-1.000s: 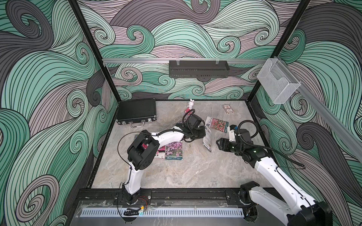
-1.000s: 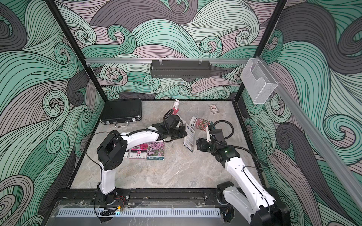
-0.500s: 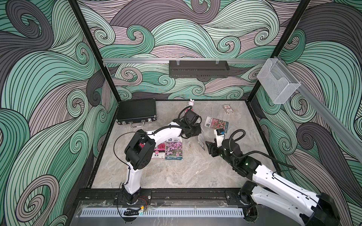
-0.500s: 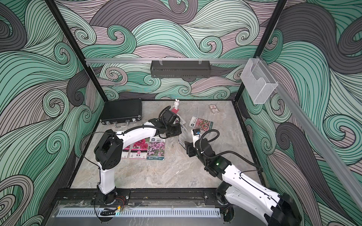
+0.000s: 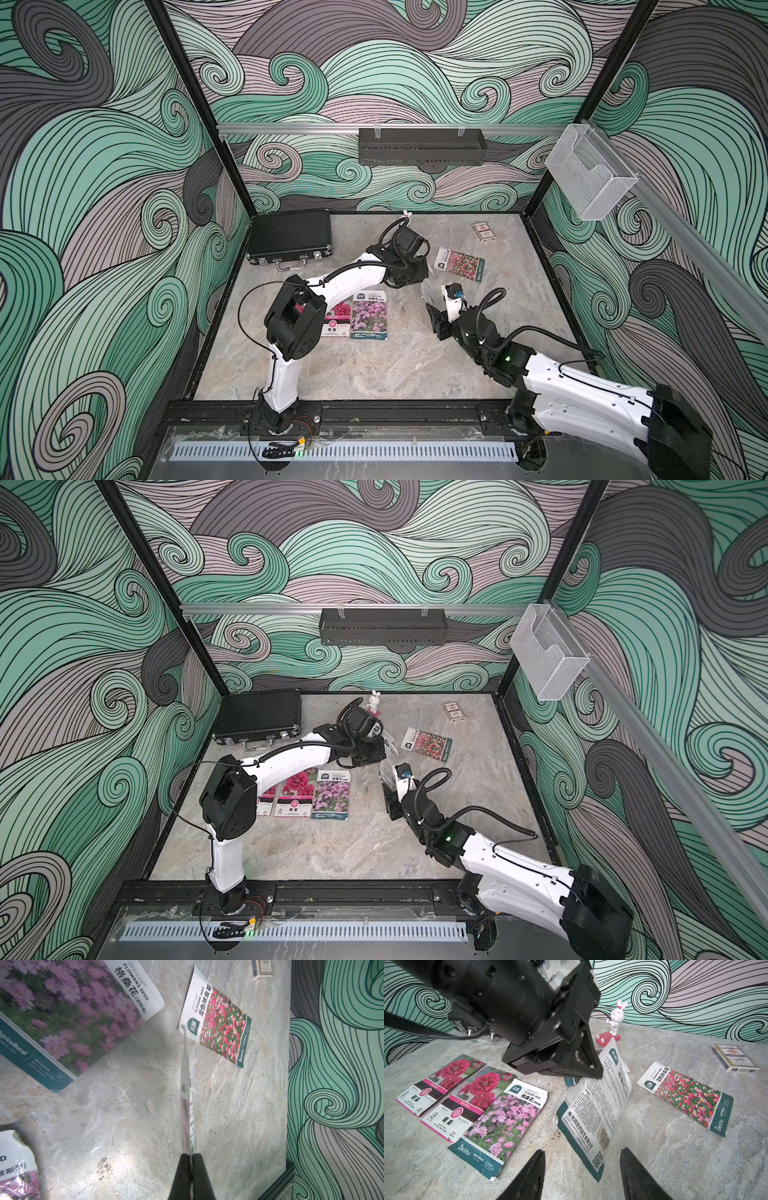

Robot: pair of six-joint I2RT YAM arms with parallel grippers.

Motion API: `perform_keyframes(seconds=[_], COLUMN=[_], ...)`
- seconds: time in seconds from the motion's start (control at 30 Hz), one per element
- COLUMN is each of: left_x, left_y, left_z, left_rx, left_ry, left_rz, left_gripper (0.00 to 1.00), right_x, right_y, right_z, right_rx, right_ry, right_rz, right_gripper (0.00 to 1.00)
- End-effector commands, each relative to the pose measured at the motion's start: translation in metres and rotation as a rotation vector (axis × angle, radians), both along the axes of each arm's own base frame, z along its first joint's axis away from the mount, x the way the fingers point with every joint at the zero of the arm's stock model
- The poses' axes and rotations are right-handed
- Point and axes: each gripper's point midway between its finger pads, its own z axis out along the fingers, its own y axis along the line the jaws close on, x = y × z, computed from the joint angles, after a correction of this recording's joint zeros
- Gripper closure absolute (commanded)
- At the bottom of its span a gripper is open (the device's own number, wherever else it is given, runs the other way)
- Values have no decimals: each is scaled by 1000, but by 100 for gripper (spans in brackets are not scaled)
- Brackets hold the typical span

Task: Arrange the seed packets in a row
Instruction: Pick up the seed packet from the center of the board.

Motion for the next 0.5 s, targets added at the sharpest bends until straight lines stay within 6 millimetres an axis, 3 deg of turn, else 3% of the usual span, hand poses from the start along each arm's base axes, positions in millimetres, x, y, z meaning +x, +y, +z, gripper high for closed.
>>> perform_keyframes(seconds=[0.0, 0.3, 0.47], left_x=[-1, -4, -5], left_y=[2, 3, 2], left_z=[3, 1, 1], left_rx=[14, 15, 12], left_ry=[5, 8, 10], left_rz=[-15, -20, -23], left_gripper=[99, 99, 99], right_x=[4, 5, 7], right_y=[3, 23, 23], right_z=[8, 5, 3], right_rx=[9, -23, -49], right_ry=[-47, -64, -73], right_rz=[-20, 26, 7], right_gripper=[41, 42, 42])
